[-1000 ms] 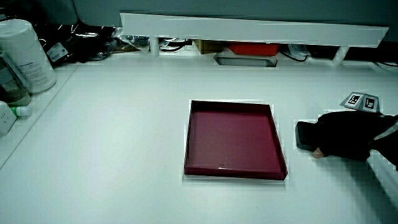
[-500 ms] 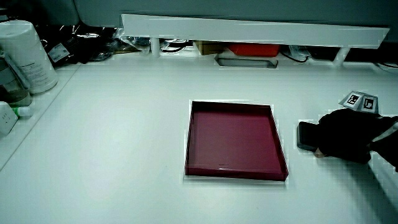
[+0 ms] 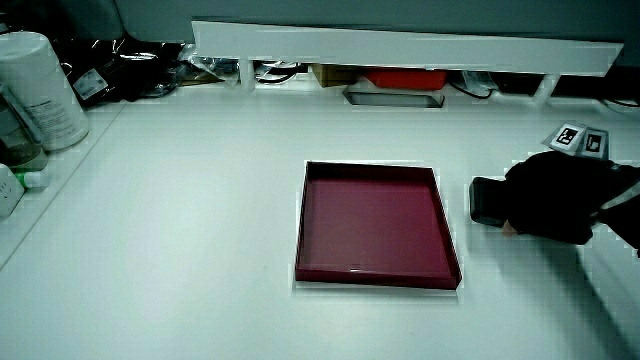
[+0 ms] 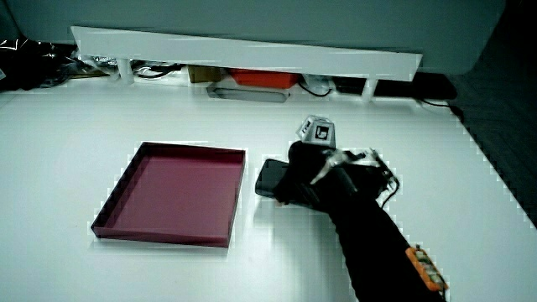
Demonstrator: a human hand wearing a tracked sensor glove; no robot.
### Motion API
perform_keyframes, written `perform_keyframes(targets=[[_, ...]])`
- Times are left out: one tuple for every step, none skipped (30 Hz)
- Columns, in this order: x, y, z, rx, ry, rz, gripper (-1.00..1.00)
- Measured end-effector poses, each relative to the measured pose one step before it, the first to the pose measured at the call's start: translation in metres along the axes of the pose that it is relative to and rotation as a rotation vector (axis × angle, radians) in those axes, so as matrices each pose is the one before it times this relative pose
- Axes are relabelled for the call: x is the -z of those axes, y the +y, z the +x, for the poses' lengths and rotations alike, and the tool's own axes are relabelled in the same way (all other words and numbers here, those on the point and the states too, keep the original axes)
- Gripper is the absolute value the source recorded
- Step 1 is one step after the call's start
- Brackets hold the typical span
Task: Pick battery from desk
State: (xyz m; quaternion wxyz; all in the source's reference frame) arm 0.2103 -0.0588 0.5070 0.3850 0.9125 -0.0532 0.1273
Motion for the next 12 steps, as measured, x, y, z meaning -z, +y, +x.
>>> perform_keyframes(targets=[[-0.00432,-0.00166,-0.00518,-0.01037,-0.00273,0.00106,1.0],[-0.00531,-0.00311,-0.00687,-0.01733,-0.00921,0.00912,1.0],[-0.00462,-0.00203,-0.00631,-0.01589,0.00195,-0.00176,1.0],[-0.00221,-0.0001,-0.00332,-0.00712,0.00153,0.00822,1.0],[-0.00547,-0.00368,-0.0085,-0.01688,-0.00246,0.01145,1.0],[-0.00149,0.00071,-0.00441,-0.01271,-0.00438,0.0055,1.0],[-0.0027,-0.00039,-0.00728,-0.04046,0.01197,-0.01691,1.0],[-0.00337,-0.00134,-0.00699,0.00737,-0.0068,0.02509,1.0],[0.00874,0.01019,0.00366,-0.01727,0.12479,-0.08345,1.0],[-0.0004,0.00061,-0.00748,-0.01787,-0.01118,0.00215,1.0],[-0.00048,0.00074,-0.00747,-0.01787,-0.01118,0.00215,1.0],[-0.00057,0.00087,-0.00745,-0.01787,-0.01118,0.00215,1.0]])
